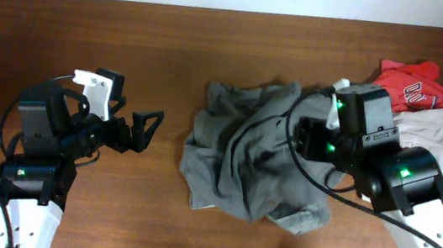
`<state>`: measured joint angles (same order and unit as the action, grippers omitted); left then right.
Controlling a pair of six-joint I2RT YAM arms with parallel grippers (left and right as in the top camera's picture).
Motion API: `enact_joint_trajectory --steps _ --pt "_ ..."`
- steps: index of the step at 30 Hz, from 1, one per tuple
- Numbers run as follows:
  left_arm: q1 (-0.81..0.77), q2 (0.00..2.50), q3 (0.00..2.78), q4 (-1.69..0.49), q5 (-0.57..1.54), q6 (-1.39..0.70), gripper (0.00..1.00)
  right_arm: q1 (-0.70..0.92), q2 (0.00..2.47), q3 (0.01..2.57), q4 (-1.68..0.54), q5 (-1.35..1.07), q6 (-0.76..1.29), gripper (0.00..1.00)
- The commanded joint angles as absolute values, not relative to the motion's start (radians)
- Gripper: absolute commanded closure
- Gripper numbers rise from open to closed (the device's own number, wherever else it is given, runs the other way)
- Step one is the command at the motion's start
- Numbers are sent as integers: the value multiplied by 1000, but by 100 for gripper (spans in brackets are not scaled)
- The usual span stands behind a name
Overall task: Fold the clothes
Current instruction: 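Drag the grey trousers left off the pile onto the open table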
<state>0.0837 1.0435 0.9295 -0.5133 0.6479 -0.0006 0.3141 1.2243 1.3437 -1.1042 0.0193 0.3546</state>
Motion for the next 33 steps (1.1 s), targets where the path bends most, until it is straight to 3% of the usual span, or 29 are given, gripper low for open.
enact_joint_trajectory --steps 1,11,19,26,28,30,33 --pt "87 1038 952 -513 665 16 1 273 1238 1357 -1177 65 350 26" --pt "87 1039 952 -509 659 16 1 247 1297 1196 -1294 -16 511 14" --pt "87 1039 952 -509 659 16 1 247 1320 978 -1263 -102 559 14" --pt "87 1039 952 -509 659 16 1 248 1319 945 -1274 -113 556 12" --pt "87 1039 952 -510 659 15 1 248 1319 945 -1293 -112 556 10" --pt "87 1039 952 -511 659 15 1 248 1319 945 -1302 -113 559 1" --pt "87 1039 952 -511 659 15 1 248 1319 932 -1287 -113 582 1"
